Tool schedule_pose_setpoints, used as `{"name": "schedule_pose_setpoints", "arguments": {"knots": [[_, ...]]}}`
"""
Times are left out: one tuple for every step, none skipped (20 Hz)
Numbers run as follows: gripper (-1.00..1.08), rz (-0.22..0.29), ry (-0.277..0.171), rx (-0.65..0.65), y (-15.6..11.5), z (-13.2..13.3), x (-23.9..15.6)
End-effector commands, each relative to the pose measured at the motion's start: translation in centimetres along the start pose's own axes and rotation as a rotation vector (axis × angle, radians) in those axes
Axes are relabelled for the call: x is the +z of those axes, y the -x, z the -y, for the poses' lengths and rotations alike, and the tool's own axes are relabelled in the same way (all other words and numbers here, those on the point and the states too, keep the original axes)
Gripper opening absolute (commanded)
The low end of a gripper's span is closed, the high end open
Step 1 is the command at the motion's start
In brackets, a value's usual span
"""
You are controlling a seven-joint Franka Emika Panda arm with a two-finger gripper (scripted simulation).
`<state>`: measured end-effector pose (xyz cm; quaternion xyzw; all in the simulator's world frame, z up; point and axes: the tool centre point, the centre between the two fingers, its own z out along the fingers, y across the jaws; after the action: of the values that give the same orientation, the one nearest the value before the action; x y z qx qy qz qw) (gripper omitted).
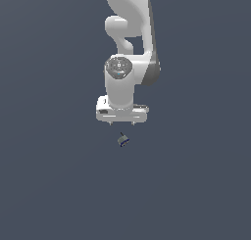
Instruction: Pick up the object and move it to a goal position.
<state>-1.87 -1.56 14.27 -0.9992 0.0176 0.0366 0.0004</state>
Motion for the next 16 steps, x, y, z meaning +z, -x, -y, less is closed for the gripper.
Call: {"name": "schedule_pose_setpoints", "arguments": {"knots": [[1.00,0.000,0.000,0.000,0.0,0.0,0.0],[1.00,0.000,-0.001,0.000,0.0,0.0,0.0],[1.00,0.000,-0.003,0.001,0.0,0.2,-0.1],[1.00,-0.001,-0.006,0.003,-0.1,0.4,-0.3],[1.00,-0.001,-0.010,0.006,-0.2,0.6,-0.5],[1.00,-0.002,-0.016,0.009,-0.2,1.0,-0.7],[1.00,-0.002,-0.020,0.012,-0.3,1.2,-0.9],[1.00,-0.002,-0.023,0.015,-0.3,1.4,-1.1],[1.00,-0.002,-0.025,0.017,-0.4,1.5,-1.2],[1.00,-0.002,-0.026,0.018,-0.4,1.6,-1.2],[1.00,-0.002,-0.026,0.018,-0.4,1.5,-1.2],[1.00,-0.002,-0.024,0.016,-0.4,1.5,-1.1],[1.00,-0.003,-0.024,0.014,-0.4,1.5,-1.1],[1.00,-0.003,-0.023,0.009,-0.4,1.5,-1.0],[1.00,-0.004,-0.023,0.003,-0.4,1.4,-0.9],[1.00,-0.005,-0.022,-0.004,-0.4,1.4,-0.8]]}}
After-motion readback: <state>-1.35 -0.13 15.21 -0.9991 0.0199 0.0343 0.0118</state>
